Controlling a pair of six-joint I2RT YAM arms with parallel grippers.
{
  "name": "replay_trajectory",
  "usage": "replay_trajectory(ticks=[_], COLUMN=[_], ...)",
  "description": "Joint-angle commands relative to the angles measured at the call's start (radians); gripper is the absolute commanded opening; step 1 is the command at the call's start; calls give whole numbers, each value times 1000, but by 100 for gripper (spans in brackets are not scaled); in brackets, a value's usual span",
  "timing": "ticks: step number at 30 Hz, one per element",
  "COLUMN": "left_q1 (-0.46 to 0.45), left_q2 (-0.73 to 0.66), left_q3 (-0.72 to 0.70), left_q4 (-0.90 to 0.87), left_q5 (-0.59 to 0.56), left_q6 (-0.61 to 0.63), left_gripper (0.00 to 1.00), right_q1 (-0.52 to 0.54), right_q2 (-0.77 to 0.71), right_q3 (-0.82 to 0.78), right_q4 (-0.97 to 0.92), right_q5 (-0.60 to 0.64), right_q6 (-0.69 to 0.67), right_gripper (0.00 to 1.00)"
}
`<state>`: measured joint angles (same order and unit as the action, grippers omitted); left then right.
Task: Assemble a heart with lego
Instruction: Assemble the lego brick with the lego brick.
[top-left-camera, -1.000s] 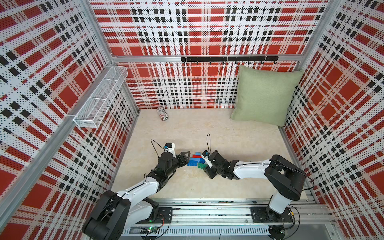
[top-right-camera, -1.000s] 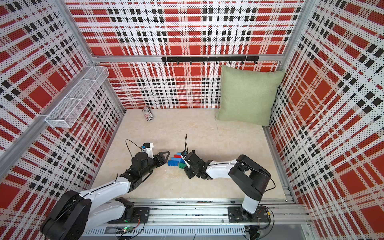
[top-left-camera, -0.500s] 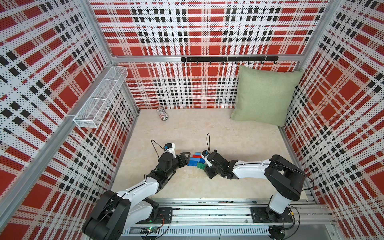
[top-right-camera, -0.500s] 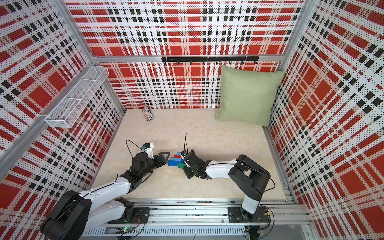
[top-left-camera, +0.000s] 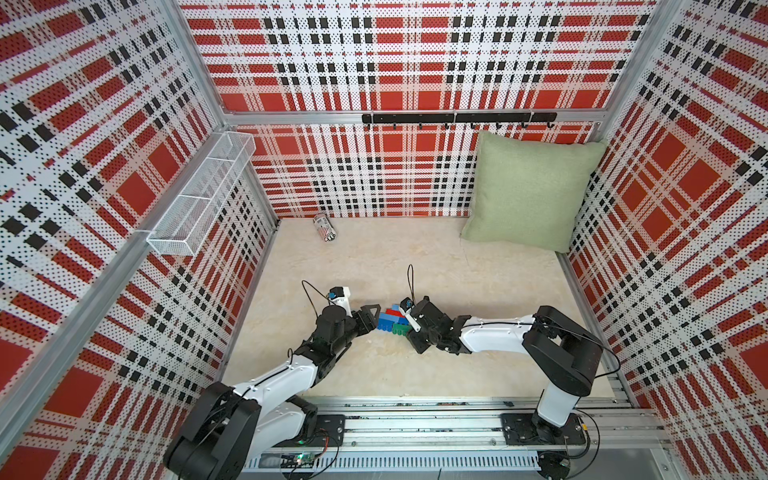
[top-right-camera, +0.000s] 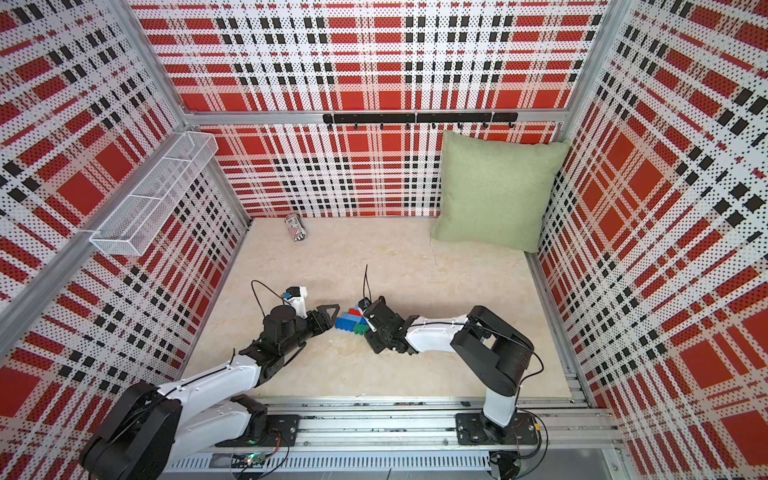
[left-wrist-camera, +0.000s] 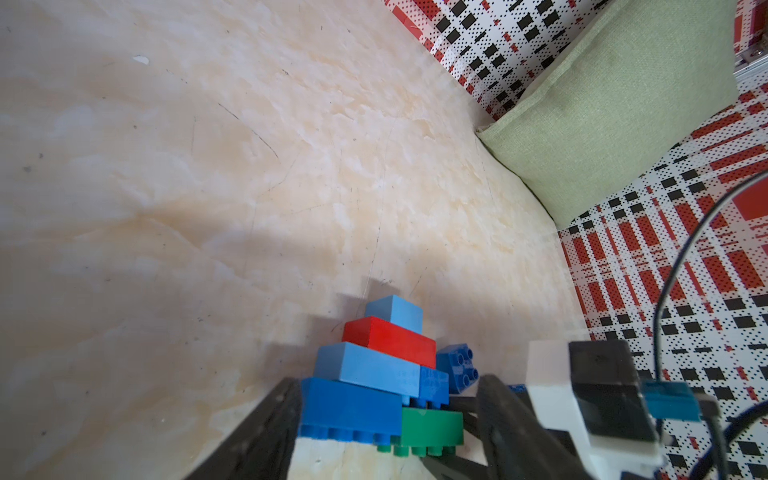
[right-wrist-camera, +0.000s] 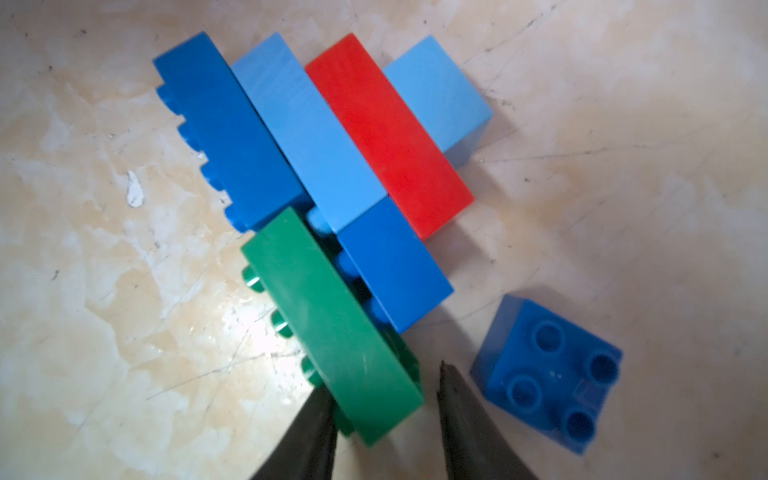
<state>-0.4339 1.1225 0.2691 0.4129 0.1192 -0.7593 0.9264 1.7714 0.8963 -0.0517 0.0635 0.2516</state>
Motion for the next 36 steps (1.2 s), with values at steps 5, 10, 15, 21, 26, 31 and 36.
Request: replay_trajectory(ticks=[5,10,15,21,26,31,36], left_q1=[-11,-19,-28,-26,-22,-3,14], left_q2=[-48,-60,-61,-57,-44,-37,-12], left_q3=[-26,-45,-54,-60,-59,-64,-53], left_q4=[-11,-13,-13,-13,-13,-8,3], left_q5=[-20,-27,-26,-17,-18,-16,-7], left_q6=[-21,-26,-28,-21,-12,-5,5], left_gripper=[71,71,71,71,71,71,72], right_q1=[4,3,-46,-64,-72,-79,-96], right_q2=[-63,-67,-54,31,85,106,141], right_q3=[4,29,64,144,199,213,243], right_q4=[-11,-69,-65,-86,-100,-97,-108], right_q5=[-41,-16,-106,-148,-183,-189,-194], right_q6=[-44,-193,-302,-387,-414,-434,-445], right_gripper=[58,73,85,91,91,94,92])
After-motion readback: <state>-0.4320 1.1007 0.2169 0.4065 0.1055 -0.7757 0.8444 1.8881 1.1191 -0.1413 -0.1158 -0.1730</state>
